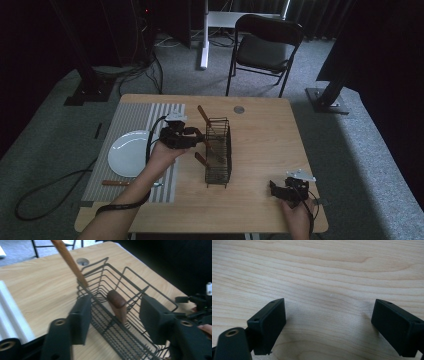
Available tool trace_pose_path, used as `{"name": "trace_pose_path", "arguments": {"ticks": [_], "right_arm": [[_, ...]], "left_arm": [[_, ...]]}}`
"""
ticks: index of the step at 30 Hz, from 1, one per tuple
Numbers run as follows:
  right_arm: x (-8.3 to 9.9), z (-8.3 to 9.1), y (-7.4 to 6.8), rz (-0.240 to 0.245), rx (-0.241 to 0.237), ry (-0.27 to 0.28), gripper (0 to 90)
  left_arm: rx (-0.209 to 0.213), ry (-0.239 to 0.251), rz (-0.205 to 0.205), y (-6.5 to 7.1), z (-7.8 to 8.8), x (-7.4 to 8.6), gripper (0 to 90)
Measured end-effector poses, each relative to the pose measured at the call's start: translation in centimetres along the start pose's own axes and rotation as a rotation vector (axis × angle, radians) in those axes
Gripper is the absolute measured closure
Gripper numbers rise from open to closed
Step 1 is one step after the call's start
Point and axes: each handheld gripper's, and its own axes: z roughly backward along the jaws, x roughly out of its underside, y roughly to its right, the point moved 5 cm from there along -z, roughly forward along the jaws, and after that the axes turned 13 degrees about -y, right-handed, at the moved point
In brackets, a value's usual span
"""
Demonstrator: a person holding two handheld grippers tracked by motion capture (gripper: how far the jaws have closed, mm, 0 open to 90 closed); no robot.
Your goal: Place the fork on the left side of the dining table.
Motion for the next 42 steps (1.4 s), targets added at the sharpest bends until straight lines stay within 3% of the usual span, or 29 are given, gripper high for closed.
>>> {"name": "trace_pose_path", "arguments": {"ticks": [1, 3, 8, 10, 18, 23, 24, 29, 35, 42], "right_arm": [[0.0, 0.0, 0.0, 0.000, 0.000, 0.000, 12.0], [0.0, 0.0, 0.0, 0.000, 0.000, 0.000, 12.0], [0.0, 0.0, 0.0, 0.000, 0.000, 0.000, 12.0], [0.0, 0.0, 0.0, 0.000, 0.000, 0.000, 11.9], [0.0, 0.0, 0.0, 0.000, 0.000, 0.000, 11.9], [0.0, 0.0, 0.0, 0.000, 0.000, 0.000, 11.9], [0.0, 0.0, 0.0, 0.000, 0.000, 0.000, 12.0], [0.0, 0.0, 0.0, 0.000, 0.000, 0.000, 12.0], [0.0, 0.0, 0.0, 0.001, 0.000, 0.001, 12.0], [0.0, 0.0, 0.0, 0.001, 0.000, 0.001, 11.9]], "left_arm": [[-0.015, -0.010, -0.007, 0.1, -0.2, 0.1, 48.5], [0.014, -0.018, 0.000, 0.3, -0.7, 0.2, 52.1], [0.008, -0.040, 0.004, 0.4, -1.3, 0.4, 61.2], [0.024, -0.034, 0.019, 0.4, -1.4, 0.5, 63.5], [0.025, -0.036, 0.042, 0.3, -1.3, 0.8, 72.6], [0.074, -0.013, 0.066, 0.7, -1.0, 0.7, 76.2], [0.067, -0.007, 0.067, 0.8, -0.9, 0.7, 79.9], [0.050, -0.016, 0.033, 1.3, -0.8, 0.5, 80.2], [0.062, -0.017, 0.030, 1.6, 0.0, 0.2, 80.4], [0.065, 0.004, 0.023, 1.9, 2.0, -0.3, 80.4]]}}
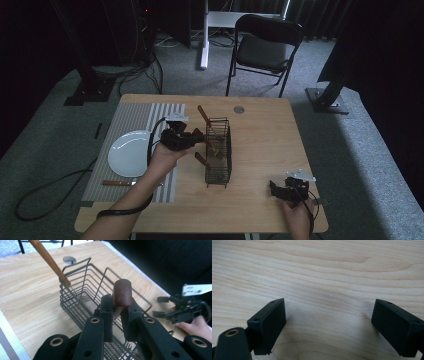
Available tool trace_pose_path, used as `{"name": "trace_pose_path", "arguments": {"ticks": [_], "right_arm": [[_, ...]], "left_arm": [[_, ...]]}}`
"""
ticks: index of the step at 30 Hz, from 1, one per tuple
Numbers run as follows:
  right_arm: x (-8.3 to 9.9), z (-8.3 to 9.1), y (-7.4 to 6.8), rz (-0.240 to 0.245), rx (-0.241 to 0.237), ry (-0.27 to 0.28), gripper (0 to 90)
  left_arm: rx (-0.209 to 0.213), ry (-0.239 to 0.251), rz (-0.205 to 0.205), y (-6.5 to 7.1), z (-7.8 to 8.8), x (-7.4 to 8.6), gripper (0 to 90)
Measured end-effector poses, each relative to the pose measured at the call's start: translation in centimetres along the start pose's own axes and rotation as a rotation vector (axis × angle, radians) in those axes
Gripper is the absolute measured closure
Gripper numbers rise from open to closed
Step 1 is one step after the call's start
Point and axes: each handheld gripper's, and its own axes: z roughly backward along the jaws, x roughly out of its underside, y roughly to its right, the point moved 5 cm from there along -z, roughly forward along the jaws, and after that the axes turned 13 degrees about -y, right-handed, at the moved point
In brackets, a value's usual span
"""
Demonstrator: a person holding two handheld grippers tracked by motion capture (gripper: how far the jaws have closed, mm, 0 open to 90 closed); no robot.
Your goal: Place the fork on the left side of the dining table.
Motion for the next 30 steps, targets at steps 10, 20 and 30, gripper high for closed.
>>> {"name": "trace_pose_path", "arguments": {"ticks": [10, 20, 30], "right_arm": [[0.0, 0.0, 0.0, -0.001, 0.000, 0.000, 11.9], [0.0, 0.0, 0.0, 0.000, 0.000, -0.001, 12.0], [0.0, 0.0, 0.0, -0.001, 0.000, -0.002, 12.0]], "left_arm": [[0.018, 0.052, -0.025, 1.1, 4.1, -1.0, 80.4], [0.036, 0.126, -0.033, 1.8, 8.6, -1.6, 80.4], [-0.028, 0.189, -0.002, -0.2, 12.8, -1.7, 80.4]]}}
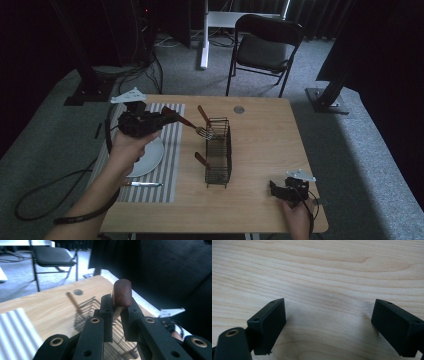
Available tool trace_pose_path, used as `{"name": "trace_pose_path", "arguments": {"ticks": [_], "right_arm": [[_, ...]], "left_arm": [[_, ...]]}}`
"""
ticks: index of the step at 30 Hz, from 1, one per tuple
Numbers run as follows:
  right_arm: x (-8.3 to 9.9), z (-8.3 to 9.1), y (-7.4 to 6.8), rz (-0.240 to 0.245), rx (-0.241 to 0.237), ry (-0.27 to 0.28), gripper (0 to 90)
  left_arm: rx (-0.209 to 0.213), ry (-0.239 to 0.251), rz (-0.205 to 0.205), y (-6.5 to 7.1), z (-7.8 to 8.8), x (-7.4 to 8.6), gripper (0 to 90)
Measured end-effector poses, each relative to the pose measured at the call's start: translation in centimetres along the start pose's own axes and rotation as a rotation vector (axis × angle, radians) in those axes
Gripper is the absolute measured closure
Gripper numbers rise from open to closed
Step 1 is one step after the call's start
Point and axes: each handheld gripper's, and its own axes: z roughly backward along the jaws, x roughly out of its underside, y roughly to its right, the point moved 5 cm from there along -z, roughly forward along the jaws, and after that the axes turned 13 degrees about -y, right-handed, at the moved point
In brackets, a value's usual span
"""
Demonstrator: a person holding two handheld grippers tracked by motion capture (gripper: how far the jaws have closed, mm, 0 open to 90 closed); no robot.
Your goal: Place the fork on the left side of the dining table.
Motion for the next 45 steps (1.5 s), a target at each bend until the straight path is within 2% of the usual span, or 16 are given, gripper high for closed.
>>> {"name": "trace_pose_path", "arguments": {"ticks": [8, 14, 16, 18, 22, 23, 27, 30, 31, 32, 34, 35, 37, 40, 41, 45], "right_arm": [[0.0, 0.0, 0.0, 0.000, 0.001, 0.001, 12.0], [0.0, 0.0, 0.0, 0.000, 0.000, 0.002, 12.0], [0.0, 0.0, 0.0, 0.000, 0.001, 0.002, 12.0], [0.0, 0.0, 0.0, -0.001, 0.000, 0.001, 12.0], [0.0, 0.0, 0.0, -0.001, 0.000, 0.001, 12.0], [0.0, 0.0, 0.0, -0.001, 0.000, 0.001, 12.0], [0.0, 0.0, 0.0, 0.000, 0.000, 0.001, 12.0], [0.0, 0.0, 0.0, 0.000, 0.000, 0.001, 12.0], [0.0, 0.0, 0.0, 0.000, 0.000, 0.001, 12.0], [0.0, 0.0, 0.0, -0.001, 0.000, 0.001, 12.0], [0.0, 0.0, 0.0, 0.000, 0.000, 0.001, 12.0], [0.0, 0.0, 0.0, 0.000, 0.000, 0.001, 12.0], [0.0, 0.0, 0.0, 0.000, 0.000, 0.001, 12.0], [0.0, 0.0, 0.0, 0.000, 0.000, 0.001, 12.0], [0.0, 0.0, 0.0, 0.000, 0.000, 0.001, 12.0], [0.0, 0.0, 0.0, 0.000, 0.000, 0.001, 12.0]], "left_arm": [[-0.055, 0.019, 0.100, -4.5, 0.8, 1.6, 80.4], [-0.087, 0.017, 0.205, -8.6, -0.3, 3.8, 80.3], [-0.087, 0.017, 0.205, -8.6, -0.3, 3.8, 80.3], [-0.097, 0.013, 0.275, -11.3, -1.3, 5.2, 80.4], [-0.094, 0.042, 0.312, -13.5, -1.9, 6.0, 80.4], [-0.094, 0.042, 0.312, -13.5, -1.9, 6.0, 80.3], [-0.093, 0.083, 0.359, -15.9, -2.4, 6.6, 80.3], [-0.108, 0.083, 0.390, -17.3, -2.7, 7.1, 80.3], [-0.108, 0.083, 0.390, -17.3, -2.7, 7.1, 80.4], [-0.130, 0.078, 0.405, -18.3, -2.8, 7.4, 80.3], [-0.130, 0.078, 0.405, -18.3, -2.8, 7.4, 80.3], [-0.149, 0.081, 0.428, -19.4, -2.8, 7.7, 80.3], [-0.157, 0.087, 0.446, -20.2, -2.9, 7.9, 80.3], [-0.157, 0.090, 0.465, -21.1, -3.1, 8.1, 80.3], [-0.150, 0.090, 0.484, -21.9, -3.6, 8.4, 80.3], [-0.150, 0.077, 0.512, -23.1, -4.7, 9.0, 80.3]]}}
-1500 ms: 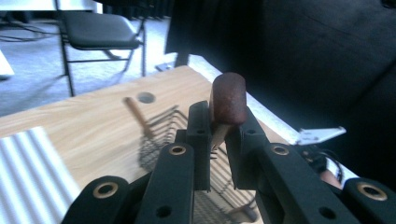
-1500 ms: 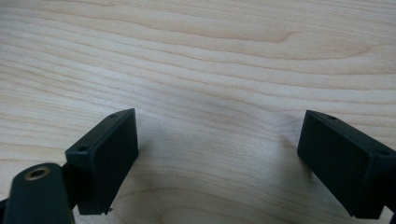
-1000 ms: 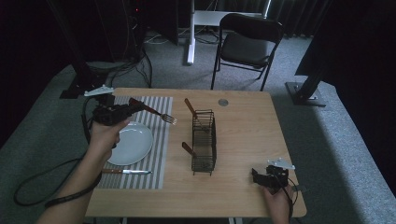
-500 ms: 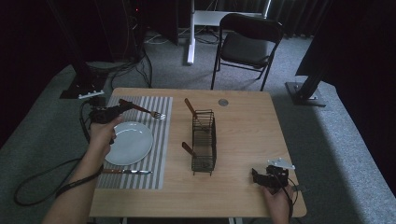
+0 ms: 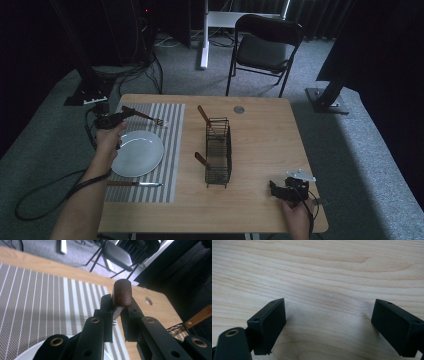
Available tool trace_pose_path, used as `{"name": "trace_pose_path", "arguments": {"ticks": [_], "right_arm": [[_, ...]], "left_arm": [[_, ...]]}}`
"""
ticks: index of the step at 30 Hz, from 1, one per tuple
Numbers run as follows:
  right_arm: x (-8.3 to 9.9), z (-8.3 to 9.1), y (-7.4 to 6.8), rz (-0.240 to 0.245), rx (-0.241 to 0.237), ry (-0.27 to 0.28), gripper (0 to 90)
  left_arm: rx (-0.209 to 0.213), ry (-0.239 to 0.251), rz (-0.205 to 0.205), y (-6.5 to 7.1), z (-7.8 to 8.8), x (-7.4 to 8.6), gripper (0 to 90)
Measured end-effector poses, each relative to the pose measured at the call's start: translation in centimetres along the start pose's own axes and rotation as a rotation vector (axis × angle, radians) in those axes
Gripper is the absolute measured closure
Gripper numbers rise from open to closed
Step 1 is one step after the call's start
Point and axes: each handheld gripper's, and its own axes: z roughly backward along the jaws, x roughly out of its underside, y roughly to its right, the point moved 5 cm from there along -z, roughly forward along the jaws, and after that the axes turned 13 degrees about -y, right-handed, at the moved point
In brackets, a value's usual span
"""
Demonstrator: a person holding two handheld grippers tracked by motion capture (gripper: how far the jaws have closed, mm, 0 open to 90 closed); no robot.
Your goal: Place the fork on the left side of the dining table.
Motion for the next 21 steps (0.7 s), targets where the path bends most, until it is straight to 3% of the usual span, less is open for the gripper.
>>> {"name": "trace_pose_path", "arguments": {"ticks": [7, 9, 13, 15, 17, 21], "right_arm": [[0.0, 0.0, 0.0, 0.000, 0.000, 0.000, 12.0], [0.0, 0.0, 0.0, 0.000, 0.000, 0.000, 12.0], [0.0, 0.0, 0.0, 0.000, 0.000, 0.000, 12.0], [0.0, 0.0, 0.0, 0.000, 0.000, 0.000, 12.0], [0.0, 0.0, 0.0, 0.000, 0.000, 0.000, 12.0], [0.0, 0.0, 0.0, -0.006, 0.005, 0.000, 12.3]], "left_arm": [[0.000, -0.031, 0.039, -1.6, -1.5, 0.0, 80.3], [0.007, -0.037, 0.079, -2.6, -2.1, -0.2, 80.3], [0.006, -0.045, 0.091, -3.1, -2.5, 0.0, 80.3], [0.030, -0.033, 0.163, -4.2, -2.8, 0.4, 80.3], [0.045, -0.023, 0.199, -4.7, -2.9, 0.6, 80.3], [0.061, -0.023, 0.235, -5.3, -3.1, 0.6, 80.2]]}}
